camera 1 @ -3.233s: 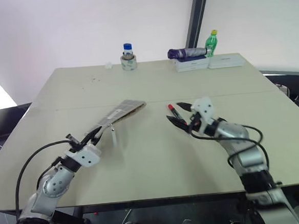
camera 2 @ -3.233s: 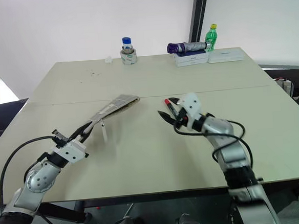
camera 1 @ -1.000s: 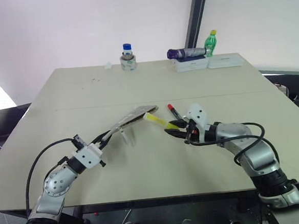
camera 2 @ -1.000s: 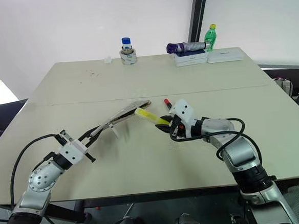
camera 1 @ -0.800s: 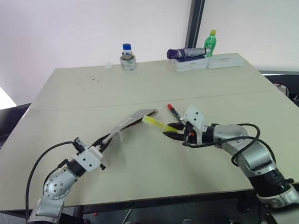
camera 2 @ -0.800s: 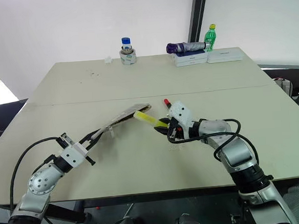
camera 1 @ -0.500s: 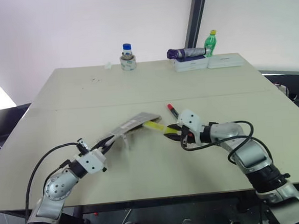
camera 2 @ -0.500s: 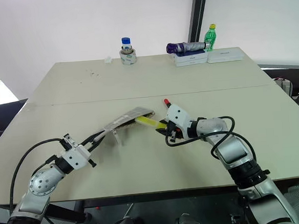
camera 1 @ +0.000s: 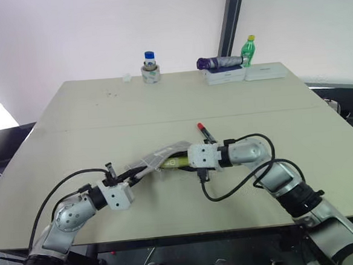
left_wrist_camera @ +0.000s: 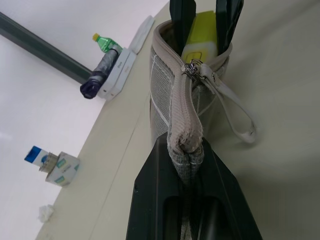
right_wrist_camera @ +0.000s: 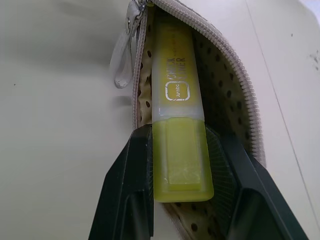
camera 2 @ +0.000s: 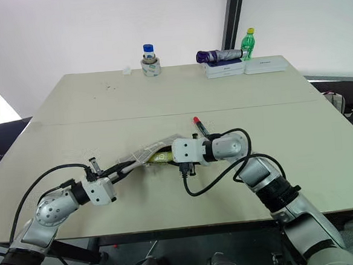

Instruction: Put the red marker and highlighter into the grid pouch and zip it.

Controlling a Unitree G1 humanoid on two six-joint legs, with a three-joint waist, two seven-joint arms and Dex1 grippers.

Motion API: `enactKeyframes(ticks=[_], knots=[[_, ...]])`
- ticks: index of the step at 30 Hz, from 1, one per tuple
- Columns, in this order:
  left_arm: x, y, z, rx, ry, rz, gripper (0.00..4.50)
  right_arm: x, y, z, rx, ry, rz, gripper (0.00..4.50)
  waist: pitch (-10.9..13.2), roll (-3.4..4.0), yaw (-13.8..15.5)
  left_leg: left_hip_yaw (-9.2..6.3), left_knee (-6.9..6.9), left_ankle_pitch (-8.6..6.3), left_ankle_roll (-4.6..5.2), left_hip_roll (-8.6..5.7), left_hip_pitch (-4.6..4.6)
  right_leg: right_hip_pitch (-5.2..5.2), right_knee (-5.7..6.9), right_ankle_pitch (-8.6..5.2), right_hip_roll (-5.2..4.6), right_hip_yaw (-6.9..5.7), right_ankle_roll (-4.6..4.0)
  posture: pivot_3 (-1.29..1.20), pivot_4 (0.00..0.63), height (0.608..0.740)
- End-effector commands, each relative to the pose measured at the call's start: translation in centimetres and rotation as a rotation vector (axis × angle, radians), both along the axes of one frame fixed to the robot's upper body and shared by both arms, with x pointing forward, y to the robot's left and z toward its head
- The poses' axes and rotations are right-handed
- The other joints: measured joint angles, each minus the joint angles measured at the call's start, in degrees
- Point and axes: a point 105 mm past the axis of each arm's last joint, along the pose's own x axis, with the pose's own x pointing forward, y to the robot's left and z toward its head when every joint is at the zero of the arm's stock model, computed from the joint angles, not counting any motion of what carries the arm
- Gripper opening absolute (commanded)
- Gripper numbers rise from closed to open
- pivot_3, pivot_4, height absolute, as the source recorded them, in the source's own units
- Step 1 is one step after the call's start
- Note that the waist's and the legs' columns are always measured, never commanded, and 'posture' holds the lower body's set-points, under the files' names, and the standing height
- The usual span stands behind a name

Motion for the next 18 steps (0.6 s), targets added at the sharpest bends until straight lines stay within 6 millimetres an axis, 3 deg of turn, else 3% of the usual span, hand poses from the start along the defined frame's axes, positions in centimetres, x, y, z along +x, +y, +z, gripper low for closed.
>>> enactKeyframes(ticks=[1, 7, 14, 18], knots=[[-0.7, -0.9, 1.8, -0.061, -0.042, -0.052, 0.00, -0.6, 1.6, 1.6, 0.067, -0.098, 0.100, 0.90, 0.0, 0.00, 0.0, 0.00, 0.00, 0.00, -0.01, 0.00, 0.00, 0.00, 0.00, 0.00, 0.00, 0.00, 0.00, 0.00, 0.150, 0.740], [-0.6, -0.2, 2.1, -0.117, -0.032, -0.018, 0.00, -0.7, 0.8, 0.9, 0.056, -0.115, 0.144, 0.90, 0.0, 0.01, -0.1, 0.01, -0.01, 0.07, -0.11, 0.00, 0.00, -0.01, 0.00, 0.00, 0.01, 0.01, 0.01, 0.00, 0.150, 0.740], [-0.4, 0.1, 2.0, -0.145, -0.024, 0.006, 0.00, -0.6, 0.3, 2.3, 0.095, -0.154, 0.154, 4.35, 0.0, 0.01, 0.0, 0.01, -0.01, 0.07, -0.12, 0.00, 0.01, 0.01, 0.00, 0.00, 0.03, 0.01, 0.01, 0.00, 0.150, 0.740], [-0.2, 0.3, 2.1, -0.155, -0.019, 0.019, 0.00, -1.3, -0.2, 3.7, 0.107, -0.152, 0.172, 4.47, 0.0, 0.01, -0.1, 0.00, -0.01, 0.07, -0.12, 0.00, 0.01, 0.01, 0.00, 0.00, 0.02, 0.01, 0.01, 0.00, 0.150, 0.740]])
